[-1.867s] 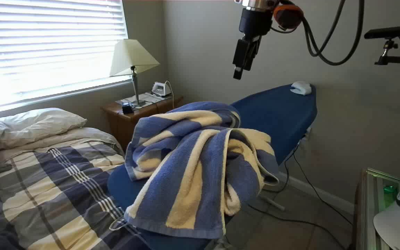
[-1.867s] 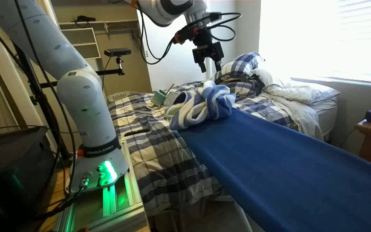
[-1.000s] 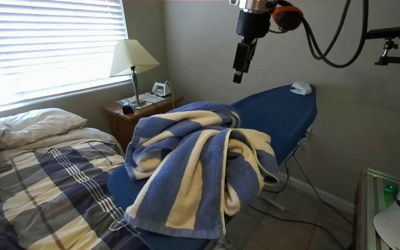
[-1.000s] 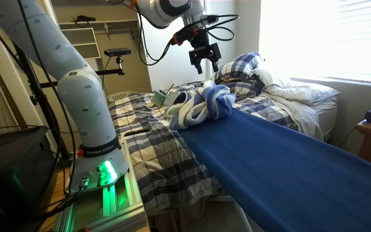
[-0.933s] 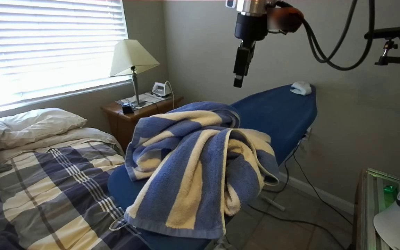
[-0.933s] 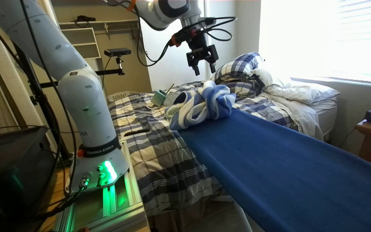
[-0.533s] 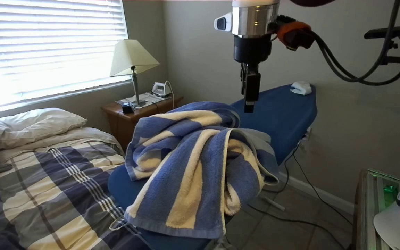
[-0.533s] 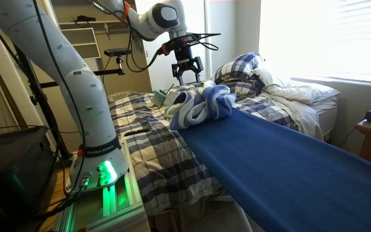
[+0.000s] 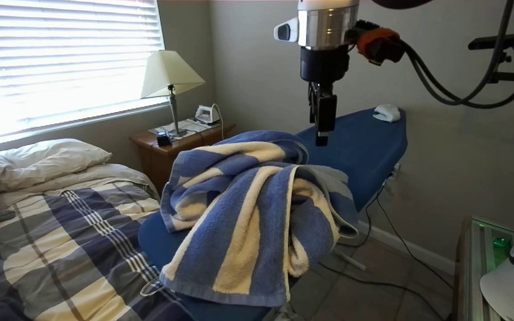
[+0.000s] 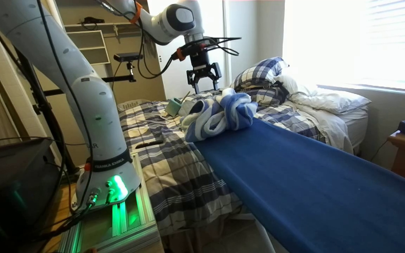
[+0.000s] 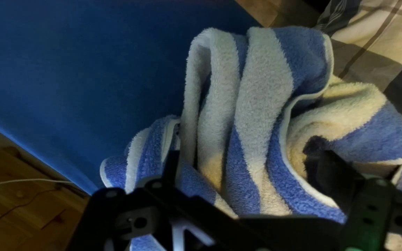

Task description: Lay the towel over the ironing boarding

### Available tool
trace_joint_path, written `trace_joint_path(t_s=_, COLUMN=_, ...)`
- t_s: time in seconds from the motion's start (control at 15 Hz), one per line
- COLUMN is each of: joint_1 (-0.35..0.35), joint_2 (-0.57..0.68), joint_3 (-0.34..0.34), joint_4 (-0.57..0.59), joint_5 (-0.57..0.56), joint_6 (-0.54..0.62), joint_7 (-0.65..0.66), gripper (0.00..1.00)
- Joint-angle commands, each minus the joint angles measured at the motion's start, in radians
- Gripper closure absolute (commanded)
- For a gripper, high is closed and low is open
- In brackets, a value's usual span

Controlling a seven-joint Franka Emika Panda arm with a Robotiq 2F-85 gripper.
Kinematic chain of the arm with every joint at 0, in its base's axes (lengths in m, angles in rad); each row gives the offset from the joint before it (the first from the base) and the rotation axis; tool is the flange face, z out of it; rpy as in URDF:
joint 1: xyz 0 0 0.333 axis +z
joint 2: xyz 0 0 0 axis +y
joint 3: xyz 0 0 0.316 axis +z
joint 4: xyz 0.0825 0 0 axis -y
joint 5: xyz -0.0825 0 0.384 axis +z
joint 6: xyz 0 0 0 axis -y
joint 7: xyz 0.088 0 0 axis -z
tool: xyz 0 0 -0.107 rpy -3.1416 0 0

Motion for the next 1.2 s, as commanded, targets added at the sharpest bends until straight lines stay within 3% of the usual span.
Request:
trace_joint_path(t_s=0.0, joint_1=0.068, joint_2=0.001, joint_3=0.007, joint_4=-0.053, joint_5=0.002, joint_6=-0.009, joint_7=-0.113, gripper=0.0)
trace_joint_path(t_s=0.27, joint_1=0.136, joint_2=-0.001, joint_3=0.035, joint_4=-0.126, joint_5=-0.03, joint_6=0.019, joint_7=-0.21, gripper=0.0)
trace_joint_path(t_s=0.53, joint_1=0.192, joint_2=-0.007, joint_3=0.108, joint_4=-0.163, joint_5=-0.109, joint_6=0.067, joint_7=-0.209, gripper=0.0)
trace_joint_path(t_s=0.6, joint_1=0.178, joint_2=0.01, joint_3=0.08, joint_4=-0.137, joint_5=-0.063, joint_6=0.033, joint_7=-0.194, gripper=0.0)
trace_joint_path(t_s=1.0, joint_1=0.201, joint_2=0.009, joint_3=0.106, joint_4=-0.146, joint_5=-0.083, joint_6=0.045, joint_7=-0.195, gripper=0.0)
trace_joint_path(t_s=1.13, joint_1=0.228, joint_2=0.007, joint_3=0.112, joint_4=-0.155, joint_5=-0.102, joint_6=0.088, joint_7=-0.265, gripper=0.0)
